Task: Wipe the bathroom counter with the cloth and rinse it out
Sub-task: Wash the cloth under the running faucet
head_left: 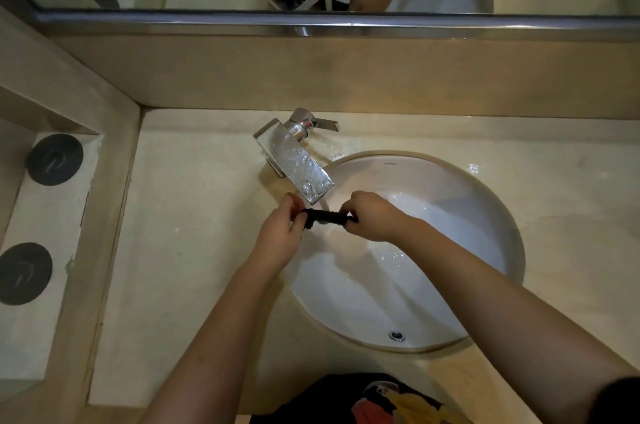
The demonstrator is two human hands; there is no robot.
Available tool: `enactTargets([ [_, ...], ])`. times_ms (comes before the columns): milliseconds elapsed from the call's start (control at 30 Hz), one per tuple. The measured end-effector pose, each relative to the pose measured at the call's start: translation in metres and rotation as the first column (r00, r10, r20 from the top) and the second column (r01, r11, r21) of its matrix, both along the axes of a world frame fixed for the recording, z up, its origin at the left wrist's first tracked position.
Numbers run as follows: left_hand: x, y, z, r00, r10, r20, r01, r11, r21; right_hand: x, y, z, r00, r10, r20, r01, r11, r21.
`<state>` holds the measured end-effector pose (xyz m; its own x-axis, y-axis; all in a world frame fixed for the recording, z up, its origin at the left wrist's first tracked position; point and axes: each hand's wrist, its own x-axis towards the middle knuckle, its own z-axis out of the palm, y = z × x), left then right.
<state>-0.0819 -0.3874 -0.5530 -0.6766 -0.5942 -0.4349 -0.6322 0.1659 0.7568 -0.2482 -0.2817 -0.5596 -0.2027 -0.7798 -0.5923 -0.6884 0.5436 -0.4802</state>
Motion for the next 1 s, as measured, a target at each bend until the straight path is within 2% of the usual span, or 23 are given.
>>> enactTargets([
  [100,0.000,-0.005,0.001,0.999,-0.027,0.022,0.029,0.997,-0.076,-0.003,0.001,0.000,0.999,-0.029,0.020,0.030,0.999,-0.034],
  [233,0.010,-0.016,-0.001,0.998,0.033,0.048,-0.028,0.994,-0.107,-0.007,0.004,-0.001,0.975,-0.171,0.143,0.185,0.979,-0.089],
  [300,0.015,-0.021,-0.002,0.995,-0.017,0.096,0.029,0.991,-0.129,-0.006,0.004,-0.003,0.946,-0.262,0.188,0.285,0.953,-0.106],
  [367,0.015,-0.022,-0.004,0.986,-0.068,0.154,0.094,0.982,-0.167,-0.002,0.000,-0.004,0.876,-0.435,0.208,0.468,0.871,-0.150],
  [400,0.012,-0.020,-0.005,0.987,-0.044,0.156,0.070,0.983,-0.168,0.002,-0.003,-0.002,0.811,-0.535,0.235,0.577,0.798,-0.174],
  [433,0.008,-0.016,-0.007,0.991,0.029,0.130,-0.013,0.993,-0.120,0.008,-0.007,0.001,0.737,-0.616,0.279,0.671,0.716,-0.193],
  [467,0.002,-0.010,-0.007,0.985,0.150,0.080,-0.151,0.988,0.007,0.016,-0.012,0.005,0.684,-0.653,0.324,0.726,0.652,-0.218],
  [500,-0.004,-0.004,-0.007,0.954,0.296,0.039,-0.298,0.935,0.194,0.027,-0.015,0.010,0.673,-0.651,0.351,0.738,0.625,-0.255],
  [567,-0.017,0.008,-0.007,0.848,0.530,0.028,-0.460,0.707,0.537,0.051,-0.015,0.015,0.713,-0.596,0.370,0.700,0.638,-0.321],
  [633,-0.026,0.016,-0.005,0.795,0.605,0.047,-0.477,0.574,0.666,0.068,-0.007,0.015,0.788,-0.539,0.298,0.616,0.684,-0.391],
  [700,-0.030,0.024,-0.005,0.769,0.635,0.068,-0.487,0.515,0.706,0.071,0.000,0.008,0.840,-0.512,0.179,0.536,0.733,-0.418],
  [867,-0.026,0.041,-0.008,0.742,0.659,0.123,-0.531,0.464,0.709,0.043,-0.007,-0.013,0.817,-0.575,0.051,0.570,0.790,-0.227],
  [933,-0.023,0.040,-0.005,0.738,0.663,0.127,-0.542,0.471,0.696,0.030,-0.003,-0.020,0.794,-0.601,0.091,0.607,0.780,-0.152],
  [1000,-0.020,0.033,-0.001,0.745,0.653,0.138,-0.571,0.517,0.637,0.025,0.003,-0.021,0.745,-0.629,0.223,0.660,0.743,-0.109],
])
